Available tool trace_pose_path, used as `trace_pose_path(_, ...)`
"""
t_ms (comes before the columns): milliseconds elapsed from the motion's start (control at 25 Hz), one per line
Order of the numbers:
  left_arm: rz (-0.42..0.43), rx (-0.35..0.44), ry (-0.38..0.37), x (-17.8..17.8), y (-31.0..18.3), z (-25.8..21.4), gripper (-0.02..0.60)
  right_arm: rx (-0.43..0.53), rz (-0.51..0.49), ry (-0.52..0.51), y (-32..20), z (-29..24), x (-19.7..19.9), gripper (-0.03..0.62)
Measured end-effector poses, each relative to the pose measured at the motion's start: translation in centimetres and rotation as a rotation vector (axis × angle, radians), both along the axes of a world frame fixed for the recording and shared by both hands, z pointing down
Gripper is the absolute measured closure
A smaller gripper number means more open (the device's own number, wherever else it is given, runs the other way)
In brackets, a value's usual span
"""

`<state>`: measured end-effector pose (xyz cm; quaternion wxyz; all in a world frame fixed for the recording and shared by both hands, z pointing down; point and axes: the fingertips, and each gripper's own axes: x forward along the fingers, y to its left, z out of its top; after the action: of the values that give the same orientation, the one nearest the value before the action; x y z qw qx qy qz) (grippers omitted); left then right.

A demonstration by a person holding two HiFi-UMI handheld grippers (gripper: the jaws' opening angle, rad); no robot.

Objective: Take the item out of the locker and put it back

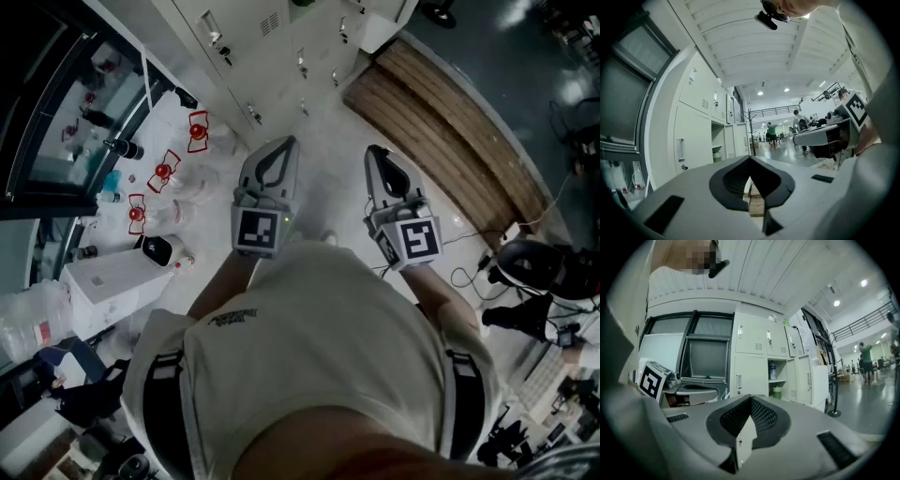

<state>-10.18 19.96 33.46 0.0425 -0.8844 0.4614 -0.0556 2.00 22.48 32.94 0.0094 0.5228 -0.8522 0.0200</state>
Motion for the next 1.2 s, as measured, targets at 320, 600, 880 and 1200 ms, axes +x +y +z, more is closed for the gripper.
trace_pose_path(320, 0.003, 0.013, 0.001, 0.9, 0.0, 0.0, 0.566, 0.01, -0.011, 0.005, -0.3, 0.0, 0.5, 0.593)
trace_pose_path(600, 0.001, 0.013, -0.002, 1.4, 0.2, -0.2, 0.566, -0.048, 0.008, -0.01, -0.4, 1.0, 1.6, 0.592)
trace_pose_path(880, -0.014, 0.005, -0.006, 1.8, 0.1, 0.2, 0.566, -0.035, -0.006, -0.036, -0.3, 1.0, 2.0, 0.592)
trace_pose_path(1200, -0.043, -0.002, -0.015, 3.2, 0.7, 0.5, 0.566, -0.043, -0.009, -0.02, -0.1, 1.2, 4.3, 0.592)
